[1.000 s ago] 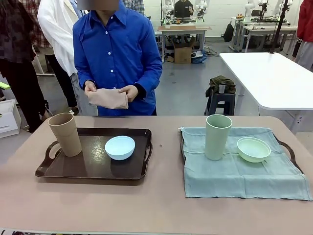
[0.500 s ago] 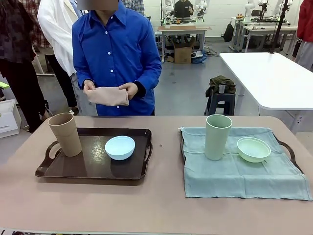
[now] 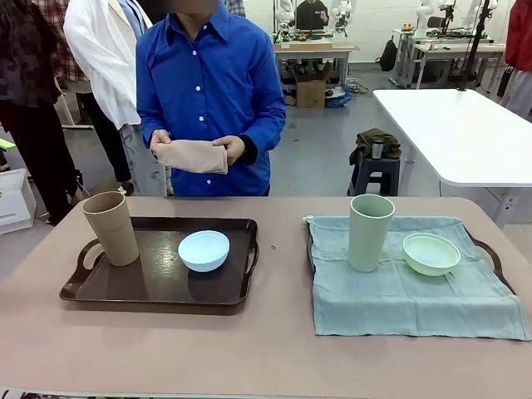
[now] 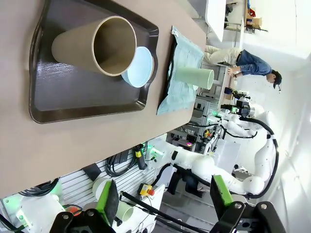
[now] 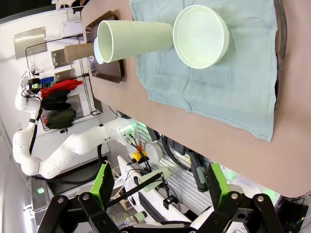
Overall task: Set up a tray with a mat and arrange the tableware.
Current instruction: Pick up the Picnic Bowl and Reusable plastic cup from the Handle tray in front of the human's position and hold them in the air.
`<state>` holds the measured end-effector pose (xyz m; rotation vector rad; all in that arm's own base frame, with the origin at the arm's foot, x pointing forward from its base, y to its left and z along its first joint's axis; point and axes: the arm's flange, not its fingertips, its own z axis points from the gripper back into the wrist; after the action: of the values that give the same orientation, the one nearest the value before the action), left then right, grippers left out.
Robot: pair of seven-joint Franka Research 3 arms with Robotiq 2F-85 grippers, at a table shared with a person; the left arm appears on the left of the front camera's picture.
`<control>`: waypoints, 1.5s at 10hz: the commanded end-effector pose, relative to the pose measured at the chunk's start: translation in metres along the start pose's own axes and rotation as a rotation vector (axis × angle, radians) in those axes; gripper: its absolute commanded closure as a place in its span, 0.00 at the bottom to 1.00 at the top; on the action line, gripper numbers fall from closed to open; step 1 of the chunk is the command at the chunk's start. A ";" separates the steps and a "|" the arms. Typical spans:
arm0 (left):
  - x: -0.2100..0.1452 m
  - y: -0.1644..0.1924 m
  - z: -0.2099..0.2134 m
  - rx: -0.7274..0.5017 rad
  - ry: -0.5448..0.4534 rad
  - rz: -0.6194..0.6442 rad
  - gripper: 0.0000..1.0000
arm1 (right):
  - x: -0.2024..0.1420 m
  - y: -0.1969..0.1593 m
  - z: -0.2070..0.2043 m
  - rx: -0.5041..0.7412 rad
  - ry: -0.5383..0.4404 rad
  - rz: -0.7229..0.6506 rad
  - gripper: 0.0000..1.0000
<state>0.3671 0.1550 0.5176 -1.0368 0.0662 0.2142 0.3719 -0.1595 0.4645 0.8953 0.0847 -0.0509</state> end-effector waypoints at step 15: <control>0.041 -0.048 -0.006 0.479 -0.075 -0.993 0.00 | 0.056 0.214 -0.091 -0.292 0.066 0.168 0.00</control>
<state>0.4234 0.1358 0.5613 -0.5245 -0.3470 -0.6336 0.4266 0.0318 0.5667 0.6491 0.0742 0.1622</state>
